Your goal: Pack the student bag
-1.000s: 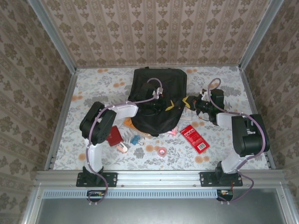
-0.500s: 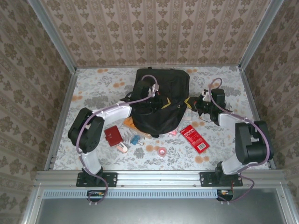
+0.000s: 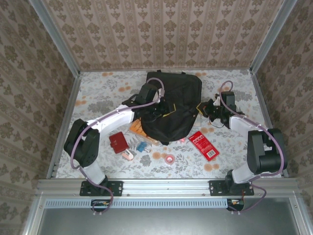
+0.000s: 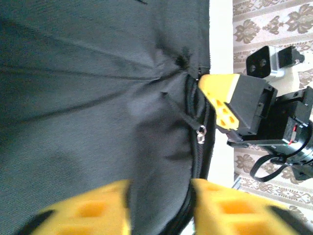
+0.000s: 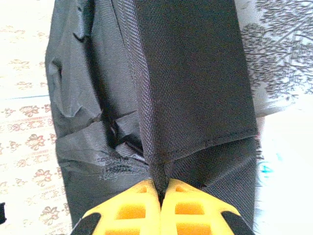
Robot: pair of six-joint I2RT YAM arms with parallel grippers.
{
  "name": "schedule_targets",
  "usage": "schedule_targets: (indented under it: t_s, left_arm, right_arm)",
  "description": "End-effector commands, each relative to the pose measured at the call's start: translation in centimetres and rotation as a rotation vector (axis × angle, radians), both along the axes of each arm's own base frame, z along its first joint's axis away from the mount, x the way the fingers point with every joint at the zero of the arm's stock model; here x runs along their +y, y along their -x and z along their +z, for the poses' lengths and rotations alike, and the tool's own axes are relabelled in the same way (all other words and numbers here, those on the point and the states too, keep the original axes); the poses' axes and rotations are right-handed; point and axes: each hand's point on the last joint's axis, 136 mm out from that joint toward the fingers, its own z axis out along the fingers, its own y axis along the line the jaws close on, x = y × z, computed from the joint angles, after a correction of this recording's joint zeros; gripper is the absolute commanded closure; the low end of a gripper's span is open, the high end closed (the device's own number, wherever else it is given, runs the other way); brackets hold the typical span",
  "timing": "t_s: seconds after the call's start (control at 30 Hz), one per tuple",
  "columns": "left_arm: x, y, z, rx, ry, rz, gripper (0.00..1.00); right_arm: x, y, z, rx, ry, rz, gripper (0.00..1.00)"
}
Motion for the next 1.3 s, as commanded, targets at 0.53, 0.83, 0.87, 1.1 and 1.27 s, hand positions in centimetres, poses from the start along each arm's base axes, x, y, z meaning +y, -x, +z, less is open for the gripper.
schedule_targets:
  t_s: [0.53,0.83,0.87,1.1,1.27]
  left_arm:
    - [-6.1,-3.5,-1.4,0.187,0.295,0.053,0.42]
    - [-7.2,-3.7,-2.4,0.225,0.341,0.058,0.44]
    - [-7.4,-3.7,-2.3,0.229,0.356,0.057,0.45]
    - [-8.4,-4.4,-0.8,0.226,0.494,0.063,0.52]
    - [-8.4,-4.8,0.3,0.213,0.572,0.075,0.56]
  right_arm:
    - [3.1,-0.3,6.3,-0.185,-0.296,0.077,1.00]
    - [3.4,0.0,6.9,-0.205,-0.315,0.077,1.00]
    - [3.4,0.1,6.9,-0.203,-0.315,0.077,1.00]
    - [4.1,0.1,6.6,-0.203,-0.320,0.082,1.00]
    - [4.2,0.0,6.4,-0.201,-0.319,0.082,1.00]
